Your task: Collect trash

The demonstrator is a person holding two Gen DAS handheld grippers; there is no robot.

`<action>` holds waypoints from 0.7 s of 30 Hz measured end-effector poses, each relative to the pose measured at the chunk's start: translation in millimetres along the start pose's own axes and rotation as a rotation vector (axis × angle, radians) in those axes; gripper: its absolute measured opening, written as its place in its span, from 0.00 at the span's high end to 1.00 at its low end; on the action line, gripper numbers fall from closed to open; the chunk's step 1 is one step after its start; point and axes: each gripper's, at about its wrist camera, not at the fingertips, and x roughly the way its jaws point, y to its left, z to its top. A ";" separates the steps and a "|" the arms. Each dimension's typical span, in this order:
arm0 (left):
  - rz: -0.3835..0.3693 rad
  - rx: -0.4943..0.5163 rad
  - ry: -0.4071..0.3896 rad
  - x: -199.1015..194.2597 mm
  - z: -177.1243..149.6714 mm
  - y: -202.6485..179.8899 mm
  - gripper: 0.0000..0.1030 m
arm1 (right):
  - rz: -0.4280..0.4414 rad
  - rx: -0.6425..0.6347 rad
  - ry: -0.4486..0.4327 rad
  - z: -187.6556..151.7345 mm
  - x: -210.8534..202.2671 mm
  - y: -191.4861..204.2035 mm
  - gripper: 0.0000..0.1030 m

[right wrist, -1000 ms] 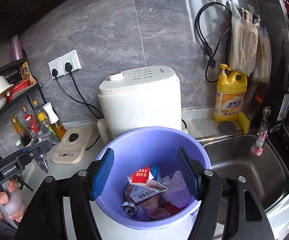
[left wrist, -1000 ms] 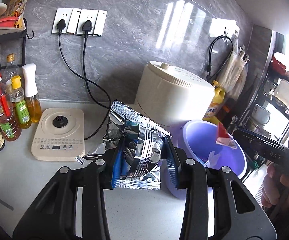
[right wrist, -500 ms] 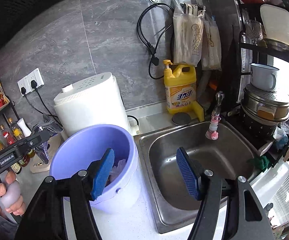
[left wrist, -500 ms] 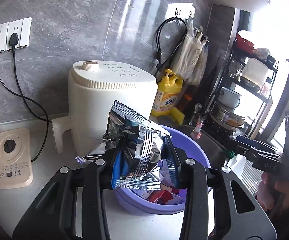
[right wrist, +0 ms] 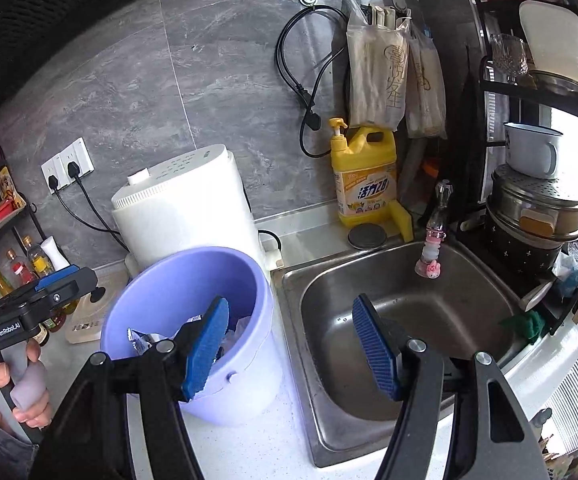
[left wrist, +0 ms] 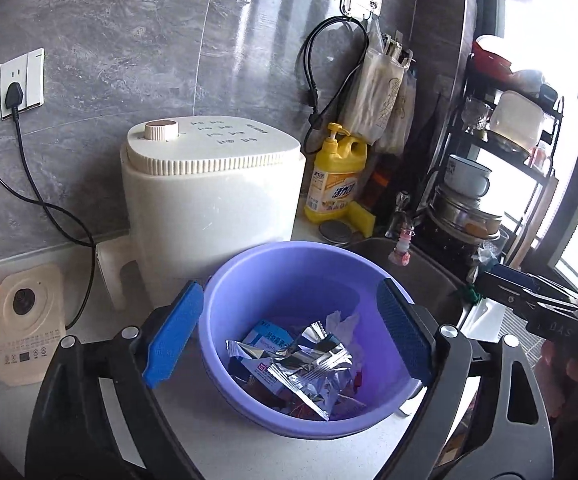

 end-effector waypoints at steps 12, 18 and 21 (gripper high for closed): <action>0.144 -0.034 -0.019 -61.7 -6.8 21.6 0.06 | 0.127 -0.051 0.033 5.4 2.6 37.8 0.29; 0.232 -0.096 -0.034 -103.0 -14.0 40.7 0.06 | 0.175 -0.066 0.043 8.3 -3.9 63.5 0.18; 0.263 -0.115 -0.044 -122.8 -17.0 48.0 0.06 | 0.198 -0.078 0.048 8.5 -9.7 77.3 0.15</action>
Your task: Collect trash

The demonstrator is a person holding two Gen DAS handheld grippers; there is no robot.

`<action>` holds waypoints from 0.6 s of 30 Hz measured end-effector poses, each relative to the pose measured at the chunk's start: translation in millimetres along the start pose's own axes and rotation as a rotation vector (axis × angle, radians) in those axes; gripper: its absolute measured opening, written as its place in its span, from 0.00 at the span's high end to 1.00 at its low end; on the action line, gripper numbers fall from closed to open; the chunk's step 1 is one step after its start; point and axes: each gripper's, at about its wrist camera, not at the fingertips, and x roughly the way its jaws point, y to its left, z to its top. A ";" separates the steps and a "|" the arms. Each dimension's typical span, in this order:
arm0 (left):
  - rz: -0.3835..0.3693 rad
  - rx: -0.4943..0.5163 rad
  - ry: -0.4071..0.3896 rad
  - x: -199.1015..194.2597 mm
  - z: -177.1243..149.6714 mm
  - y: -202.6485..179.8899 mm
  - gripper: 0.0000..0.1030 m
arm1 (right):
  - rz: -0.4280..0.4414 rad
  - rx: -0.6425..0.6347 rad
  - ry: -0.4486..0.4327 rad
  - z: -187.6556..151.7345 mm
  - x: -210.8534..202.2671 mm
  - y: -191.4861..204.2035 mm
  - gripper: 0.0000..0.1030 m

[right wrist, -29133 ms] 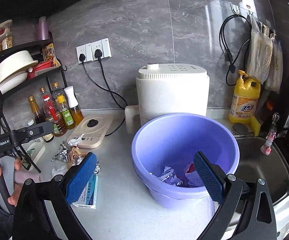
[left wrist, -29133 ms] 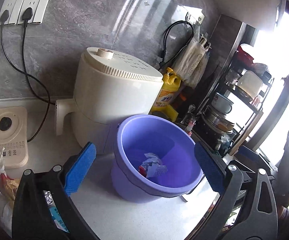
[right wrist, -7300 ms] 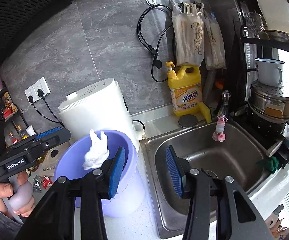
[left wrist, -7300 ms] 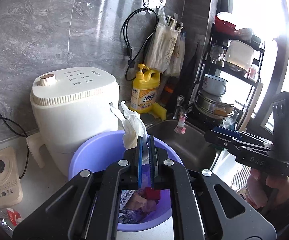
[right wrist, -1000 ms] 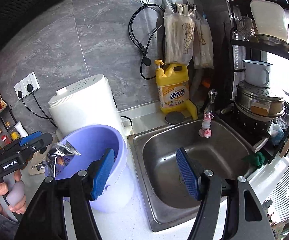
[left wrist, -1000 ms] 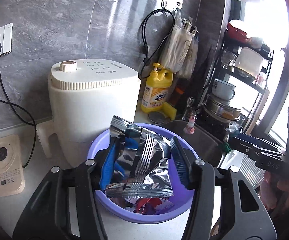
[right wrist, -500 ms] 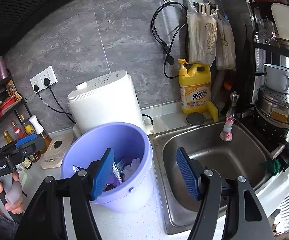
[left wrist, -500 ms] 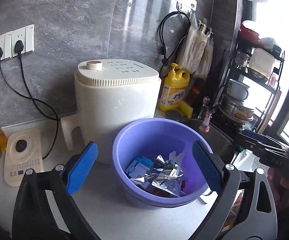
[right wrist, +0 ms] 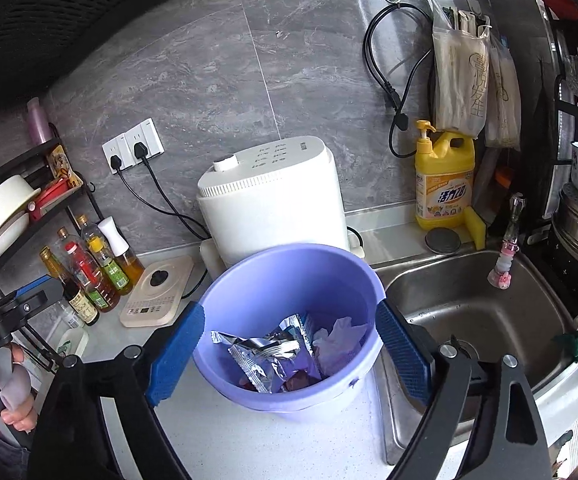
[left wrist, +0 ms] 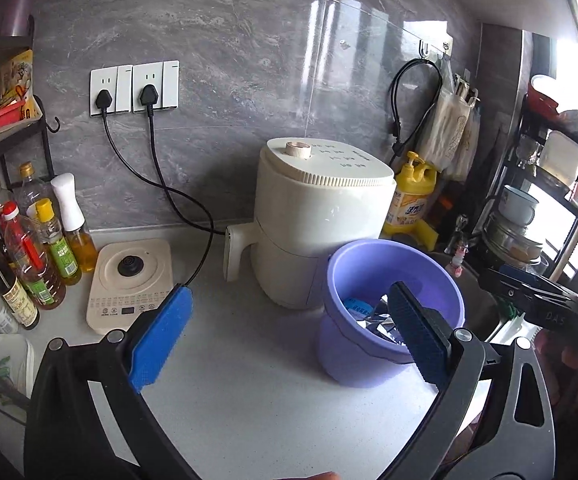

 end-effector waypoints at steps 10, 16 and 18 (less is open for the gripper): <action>0.063 -0.043 -0.036 -57.8 -1.6 29.1 0.06 | 0.045 -0.042 0.014 1.4 -15.2 40.1 0.08; 0.097 -0.054 -0.041 -86.8 -8.2 39.6 0.06 | 0.076 -0.049 0.023 -6.4 -28.3 55.0 0.08; 0.104 -0.061 -0.036 -94.9 -10.5 43.1 0.06 | 0.086 -0.054 0.024 -8.9 -33.4 60.2 0.08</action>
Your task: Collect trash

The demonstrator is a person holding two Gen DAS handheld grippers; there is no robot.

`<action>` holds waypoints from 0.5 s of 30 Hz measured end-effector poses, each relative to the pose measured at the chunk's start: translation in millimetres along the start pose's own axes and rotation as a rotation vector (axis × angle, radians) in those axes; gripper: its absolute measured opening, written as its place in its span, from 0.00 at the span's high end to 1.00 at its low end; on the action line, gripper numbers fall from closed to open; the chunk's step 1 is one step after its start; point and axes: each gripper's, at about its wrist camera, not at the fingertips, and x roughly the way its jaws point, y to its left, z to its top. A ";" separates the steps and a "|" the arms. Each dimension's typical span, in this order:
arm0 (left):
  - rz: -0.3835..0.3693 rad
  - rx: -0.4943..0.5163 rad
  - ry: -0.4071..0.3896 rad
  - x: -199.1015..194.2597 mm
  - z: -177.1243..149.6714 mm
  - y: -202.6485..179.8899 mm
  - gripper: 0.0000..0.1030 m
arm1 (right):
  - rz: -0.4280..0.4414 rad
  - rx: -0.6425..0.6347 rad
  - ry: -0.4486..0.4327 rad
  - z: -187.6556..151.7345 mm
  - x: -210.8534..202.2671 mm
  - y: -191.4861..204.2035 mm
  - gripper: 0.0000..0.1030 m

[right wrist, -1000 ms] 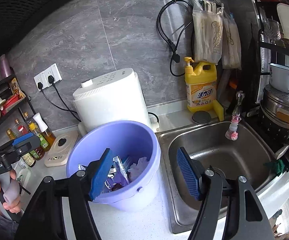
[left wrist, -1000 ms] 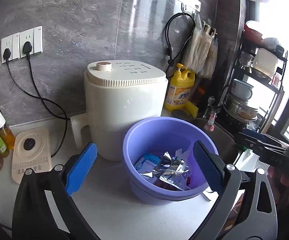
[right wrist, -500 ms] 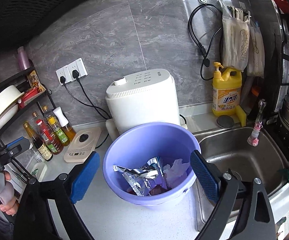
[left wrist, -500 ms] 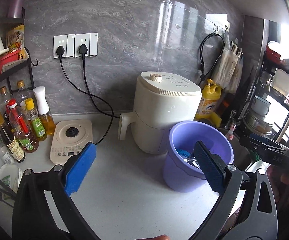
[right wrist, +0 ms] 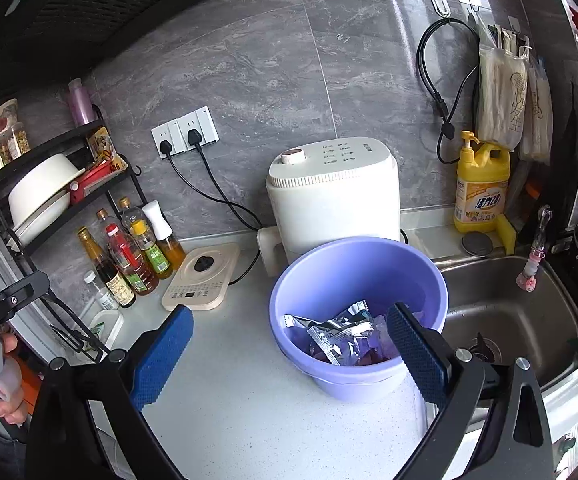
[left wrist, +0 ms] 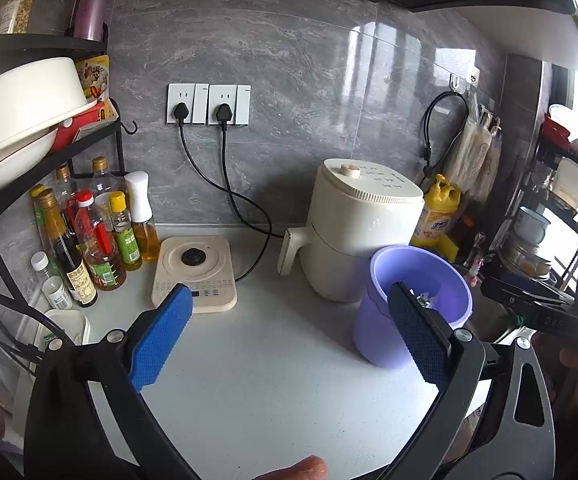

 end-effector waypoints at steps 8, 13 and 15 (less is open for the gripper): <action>0.021 -0.006 -0.017 -37.6 -12.7 10.1 0.06 | 0.028 -0.024 0.000 -11.0 -16.0 19.4 0.08; 0.018 -0.011 -0.048 -59.3 -19.2 14.1 0.06 | 0.044 -0.034 0.003 -26.0 -22.4 29.3 0.08; 0.020 -0.016 -0.063 -66.7 -21.6 15.3 0.06 | 0.051 -0.036 0.005 -31.7 -24.4 31.5 0.08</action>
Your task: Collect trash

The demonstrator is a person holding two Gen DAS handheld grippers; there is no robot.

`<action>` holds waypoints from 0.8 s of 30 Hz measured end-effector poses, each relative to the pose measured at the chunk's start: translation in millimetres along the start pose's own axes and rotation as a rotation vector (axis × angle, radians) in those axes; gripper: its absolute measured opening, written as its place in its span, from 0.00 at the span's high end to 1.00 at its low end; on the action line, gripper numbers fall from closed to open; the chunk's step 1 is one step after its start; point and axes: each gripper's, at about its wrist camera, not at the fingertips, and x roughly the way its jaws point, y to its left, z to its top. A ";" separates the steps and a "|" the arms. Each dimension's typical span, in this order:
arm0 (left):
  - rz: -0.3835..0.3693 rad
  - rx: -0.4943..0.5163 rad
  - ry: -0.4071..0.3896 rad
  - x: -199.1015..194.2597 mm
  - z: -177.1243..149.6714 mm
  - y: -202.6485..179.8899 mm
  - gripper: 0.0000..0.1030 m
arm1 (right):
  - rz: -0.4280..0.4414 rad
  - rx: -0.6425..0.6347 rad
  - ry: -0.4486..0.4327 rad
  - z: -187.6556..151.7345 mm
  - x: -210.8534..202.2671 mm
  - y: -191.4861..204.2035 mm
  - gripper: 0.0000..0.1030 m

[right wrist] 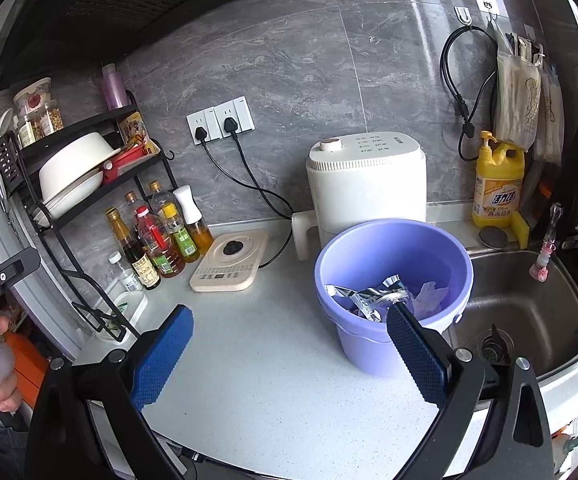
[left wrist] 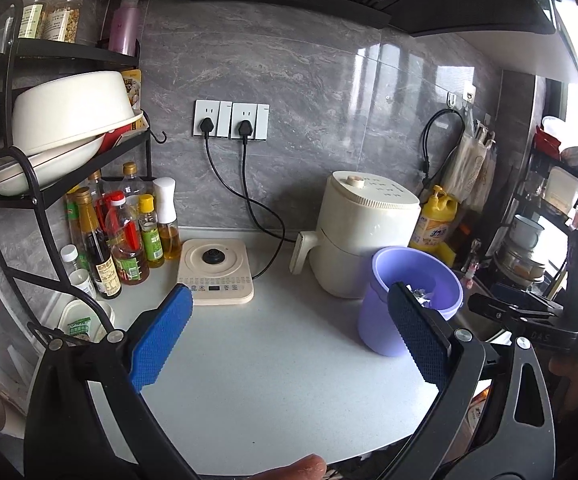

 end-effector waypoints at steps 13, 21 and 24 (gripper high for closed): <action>0.011 0.012 -0.024 -11.8 -4.6 -5.6 0.06 | 0.027 -0.017 -0.021 -1.2 -3.2 4.4 0.08; 0.011 0.010 -0.026 -10.4 -3.6 -6.8 0.06 | 0.021 -0.012 -0.014 -2.7 0.2 2.4 0.08; 0.012 0.005 -0.026 -10.4 -3.5 -7.2 0.06 | 0.017 -0.010 -0.016 -1.9 1.3 1.7 0.08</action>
